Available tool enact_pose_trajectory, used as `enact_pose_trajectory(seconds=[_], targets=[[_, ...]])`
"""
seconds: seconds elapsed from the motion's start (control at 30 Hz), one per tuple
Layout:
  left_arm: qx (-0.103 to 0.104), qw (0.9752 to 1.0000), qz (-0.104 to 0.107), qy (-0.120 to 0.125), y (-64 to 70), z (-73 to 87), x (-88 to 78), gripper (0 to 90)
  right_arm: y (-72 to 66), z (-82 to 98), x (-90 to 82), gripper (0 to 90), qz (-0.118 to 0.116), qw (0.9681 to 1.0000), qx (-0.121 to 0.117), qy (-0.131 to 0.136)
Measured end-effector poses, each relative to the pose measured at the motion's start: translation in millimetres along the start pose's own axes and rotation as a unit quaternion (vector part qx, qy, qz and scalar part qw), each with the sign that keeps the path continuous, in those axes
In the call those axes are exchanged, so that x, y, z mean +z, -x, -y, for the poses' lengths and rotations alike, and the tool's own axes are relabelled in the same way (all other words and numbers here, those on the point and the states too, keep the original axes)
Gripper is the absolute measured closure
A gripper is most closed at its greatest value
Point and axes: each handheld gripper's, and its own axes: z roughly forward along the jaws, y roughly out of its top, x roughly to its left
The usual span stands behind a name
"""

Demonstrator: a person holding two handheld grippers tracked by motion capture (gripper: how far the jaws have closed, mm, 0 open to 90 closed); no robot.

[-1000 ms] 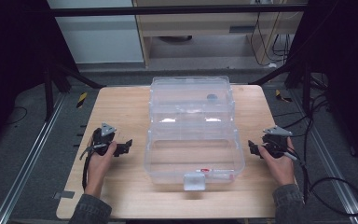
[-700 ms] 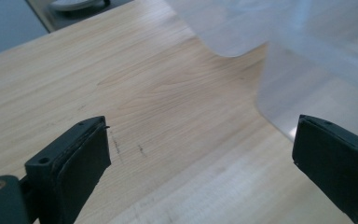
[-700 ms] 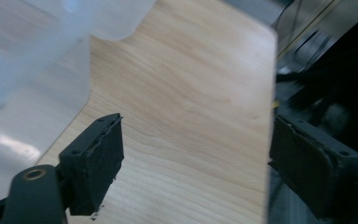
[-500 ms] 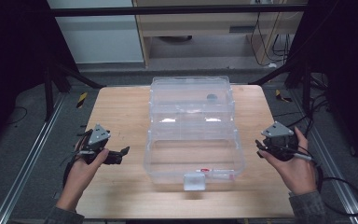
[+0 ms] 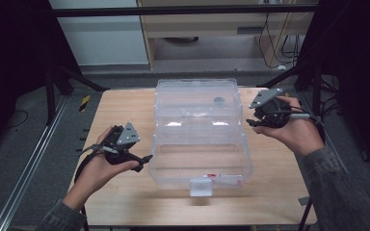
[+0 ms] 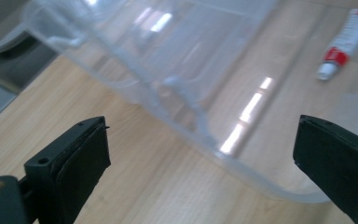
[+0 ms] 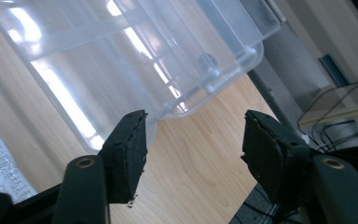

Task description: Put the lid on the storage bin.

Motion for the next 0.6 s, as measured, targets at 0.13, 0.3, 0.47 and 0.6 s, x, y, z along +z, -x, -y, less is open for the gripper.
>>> enact_pose_trajectory(seconds=[0.13,0.3,0.47,0.6], targets=[[0.023,0.9987,0.045,-0.010,14.7,-8.7,3.6,4.4,1.3,-12.6,4.2,50.2,-0.010,0.9994,-0.029,-0.015],[0.037,0.9968,0.070,0.001,23.1,-18.8,6.2,5.1,2.0,-29.6,8.4,58.1,-0.053,0.9962,-0.066,-0.022],[0.052,0.9937,0.096,-0.028,23.0,-20.8,20.7,6.1,2.0,-58.3,23.1,62.0,-0.072,0.9911,-0.108,-0.032],[0.070,0.9918,0.101,-0.037,28.8,-23.2,26.2,6.8,0.9,-71.3,44.4,58.2,-0.096,0.9853,-0.132,-0.051]])
